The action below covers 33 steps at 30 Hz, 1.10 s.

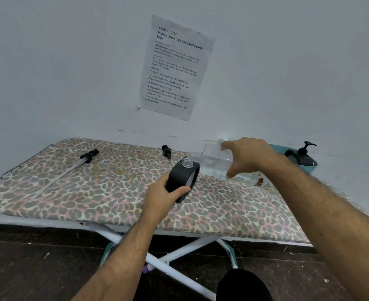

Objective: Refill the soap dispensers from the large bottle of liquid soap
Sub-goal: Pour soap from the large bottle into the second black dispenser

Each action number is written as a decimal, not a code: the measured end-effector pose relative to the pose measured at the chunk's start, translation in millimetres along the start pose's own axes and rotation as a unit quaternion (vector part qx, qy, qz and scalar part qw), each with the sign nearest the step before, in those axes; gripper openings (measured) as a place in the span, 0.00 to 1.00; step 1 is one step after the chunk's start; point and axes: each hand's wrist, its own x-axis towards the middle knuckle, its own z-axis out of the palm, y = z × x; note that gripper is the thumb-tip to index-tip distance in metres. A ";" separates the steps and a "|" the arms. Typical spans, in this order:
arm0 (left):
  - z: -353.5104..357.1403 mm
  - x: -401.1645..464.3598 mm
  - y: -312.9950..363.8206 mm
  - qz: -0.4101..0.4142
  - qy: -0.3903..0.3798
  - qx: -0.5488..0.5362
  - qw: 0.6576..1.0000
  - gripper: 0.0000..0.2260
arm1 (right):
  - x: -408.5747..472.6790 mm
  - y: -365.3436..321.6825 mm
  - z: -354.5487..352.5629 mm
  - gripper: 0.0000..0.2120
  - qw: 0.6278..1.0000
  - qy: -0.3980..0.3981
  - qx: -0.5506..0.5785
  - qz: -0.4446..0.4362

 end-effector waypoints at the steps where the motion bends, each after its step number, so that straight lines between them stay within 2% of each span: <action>1: 0.0 -0.2 -0.2 0.000 0.000 -0.002 1.000 0.23 | 0.0 -0.2 -0.2 0.39 1.000 0.000 0.000 -0.001; 33: 1.0 2.0 -4.8 -0.001 0.000 0.001 1.000 0.24 | -1.0 -2.7 -2.9 0.39 1.000 -0.003 -0.002 -0.002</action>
